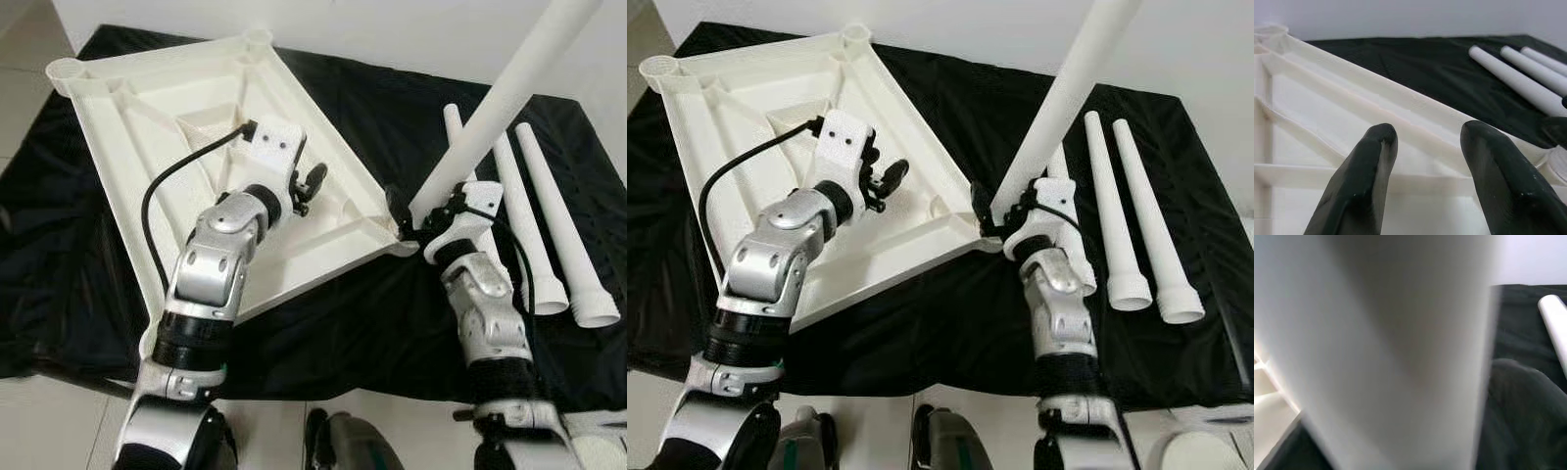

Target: Building children table

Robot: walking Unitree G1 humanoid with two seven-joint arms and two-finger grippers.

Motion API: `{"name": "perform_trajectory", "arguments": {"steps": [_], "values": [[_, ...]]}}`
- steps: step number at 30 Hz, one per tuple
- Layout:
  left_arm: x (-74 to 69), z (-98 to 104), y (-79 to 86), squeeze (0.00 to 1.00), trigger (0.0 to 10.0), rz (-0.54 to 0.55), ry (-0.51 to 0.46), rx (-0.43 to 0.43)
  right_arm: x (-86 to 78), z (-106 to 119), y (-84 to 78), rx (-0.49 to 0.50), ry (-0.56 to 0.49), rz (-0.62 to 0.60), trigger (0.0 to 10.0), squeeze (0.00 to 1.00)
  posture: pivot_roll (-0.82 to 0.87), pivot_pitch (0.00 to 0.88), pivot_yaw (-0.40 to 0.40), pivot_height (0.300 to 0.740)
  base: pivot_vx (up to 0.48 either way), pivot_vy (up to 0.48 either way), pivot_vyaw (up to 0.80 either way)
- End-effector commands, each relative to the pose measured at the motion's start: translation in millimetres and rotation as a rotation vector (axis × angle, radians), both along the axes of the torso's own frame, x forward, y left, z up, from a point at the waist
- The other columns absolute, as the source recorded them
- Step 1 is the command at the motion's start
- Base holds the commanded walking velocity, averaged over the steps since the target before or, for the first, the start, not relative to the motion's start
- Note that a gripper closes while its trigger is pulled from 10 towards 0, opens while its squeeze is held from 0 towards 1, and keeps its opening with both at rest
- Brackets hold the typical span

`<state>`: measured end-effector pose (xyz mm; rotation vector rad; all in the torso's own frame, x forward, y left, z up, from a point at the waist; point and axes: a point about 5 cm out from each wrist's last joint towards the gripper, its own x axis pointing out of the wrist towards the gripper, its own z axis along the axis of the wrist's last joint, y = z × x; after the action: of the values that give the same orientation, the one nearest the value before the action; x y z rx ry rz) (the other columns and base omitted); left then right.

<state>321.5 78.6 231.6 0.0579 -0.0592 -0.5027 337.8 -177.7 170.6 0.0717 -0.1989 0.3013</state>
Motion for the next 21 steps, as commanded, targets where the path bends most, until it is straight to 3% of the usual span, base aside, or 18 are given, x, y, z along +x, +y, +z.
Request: {"name": "perform_trajectory", "arguments": {"steps": [1, 6, 11, 16, 21], "values": [[0.0, -3.2, 10.3, 0.00, 10.0, 0.136, -0.001, -0.024, 2.7, -1.3, -0.6, -0.005, 0.007, 0.032, 10.0, 0.00, 0.03, 0.203, -0.104, 0.740, 0.000, 0.000, 0.00], [-7.9, 1.3, 12.2, 0.00, 10.0, 0.152, -0.027, -0.040, 14.5, 5.3, 1.1, -0.032, 0.004, 0.134, 10.0, 0.00, 0.05, 0.241, -0.115, 0.740, 0.000, 0.000, 0.00], [-11.7, 3.7, 9.6, 0.00, 10.0, 0.137, -0.035, -0.031, 22.4, 9.4, 4.3, -0.046, 0.001, 0.160, 10.0, 0.00, 0.05, 0.259, -0.118, 0.740, 0.000, 0.000, 0.00], [-20.5, 5.7, 3.4, 0.00, 10.0, 0.104, -0.039, -0.035, 39.5, 17.8, 18.7, -0.048, -0.007, 0.206, 10.0, 0.00, 0.06, 0.281, -0.121, 0.740, 0.000, 0.000, 0.00], [-25.0, 7.2, 0.8, 0.00, 10.0, 0.082, -0.044, -0.037, 46.5, 22.7, 25.0, -0.040, -0.009, 0.222, 10.0, 0.00, 0.07, 0.284, -0.119, 0.740, 0.000, 0.000, 0.00]]}}
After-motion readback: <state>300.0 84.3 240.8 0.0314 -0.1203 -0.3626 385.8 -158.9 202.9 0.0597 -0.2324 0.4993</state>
